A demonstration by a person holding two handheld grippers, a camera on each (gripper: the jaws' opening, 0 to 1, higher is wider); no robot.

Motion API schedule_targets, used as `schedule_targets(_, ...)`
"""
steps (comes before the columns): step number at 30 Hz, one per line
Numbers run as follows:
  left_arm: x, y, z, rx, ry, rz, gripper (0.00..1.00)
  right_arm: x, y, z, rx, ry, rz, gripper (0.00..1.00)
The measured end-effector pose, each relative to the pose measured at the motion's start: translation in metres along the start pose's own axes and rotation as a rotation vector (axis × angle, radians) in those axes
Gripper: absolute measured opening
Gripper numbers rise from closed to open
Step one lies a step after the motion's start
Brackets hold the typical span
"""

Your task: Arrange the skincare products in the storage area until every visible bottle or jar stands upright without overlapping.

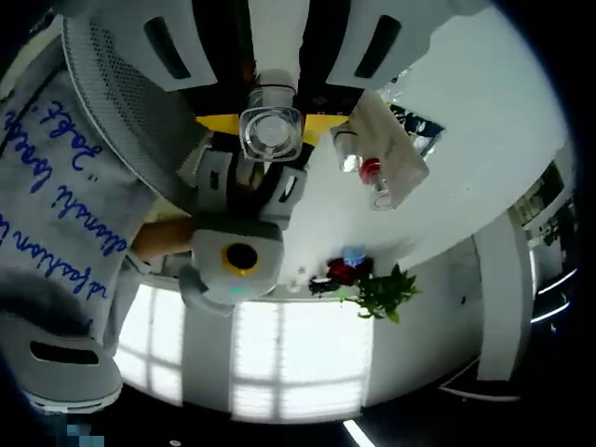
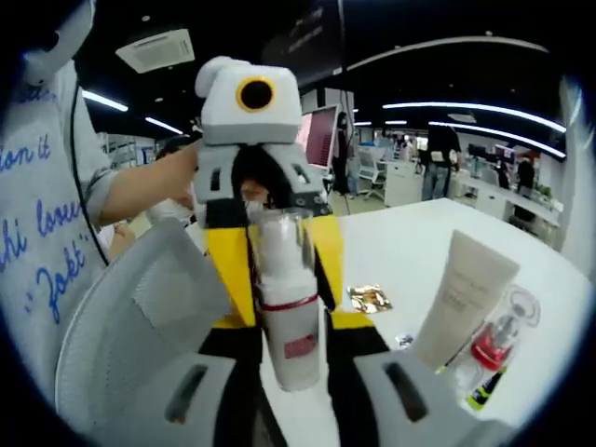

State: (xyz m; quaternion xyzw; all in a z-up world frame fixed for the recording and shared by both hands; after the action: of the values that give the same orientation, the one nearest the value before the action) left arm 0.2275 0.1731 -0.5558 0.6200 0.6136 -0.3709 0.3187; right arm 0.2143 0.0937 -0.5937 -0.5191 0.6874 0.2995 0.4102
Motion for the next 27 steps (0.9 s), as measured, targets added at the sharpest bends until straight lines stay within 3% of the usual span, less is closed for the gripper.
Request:
schedule_targets(3,0.002,-0.001,0.003,0.068,0.014,0.008,0.17,0.003,0.004,0.001,-0.033,0.006,-0.011,0.25)
schedule_targets(5,0.002,0.000,0.004,0.071,0.018,0.008,0.17,0.003,0.007,0.002,-0.052,0.015,0.001,0.22)
schedule_targets(8,0.002,0.003,0.006,0.048,0.006,-0.008,0.17,0.004,0.002,0.002,-0.006,0.016,0.009,0.22)
schedule_targets(14,-0.003,0.016,0.007,-0.064,-0.094,-0.125,0.19,0.002,-0.010,-0.001,0.103,-0.010,0.068,0.21)
schedule_targets(15,-0.002,0.017,0.007,-0.086,-0.091,-0.178,0.19,0.003,-0.013,-0.002,0.130,-0.008,0.084,0.21)
schedule_targets(18,-0.003,0.023,0.006,-0.149,-0.111,-0.207,0.20,0.003,-0.018,-0.002,0.180,-0.015,0.124,0.21)
schedule_targets(22,-0.005,0.027,0.010,-0.295,-0.107,-0.282,0.21,0.006,-0.026,-0.006,0.288,0.014,0.172,0.21)
schedule_targets(27,-0.010,0.026,0.017,-0.425,-0.119,-0.298,0.21,0.008,-0.029,-0.007,0.324,0.013,0.211,0.21)
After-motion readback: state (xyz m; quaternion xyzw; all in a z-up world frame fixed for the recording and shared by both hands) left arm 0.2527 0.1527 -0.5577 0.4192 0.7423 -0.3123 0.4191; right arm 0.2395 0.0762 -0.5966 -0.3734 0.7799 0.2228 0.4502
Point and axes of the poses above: the point that each gripper's makers call its tool centre point, and the gripper's own axes: z roughly forward along the fingers, y roughly to its left, x roughly out of its underside, the point moved 7 cm from there along -z, roughly backward along the fingers, and after that the axes turned 7 degrees about y, right-handed, at the moved point
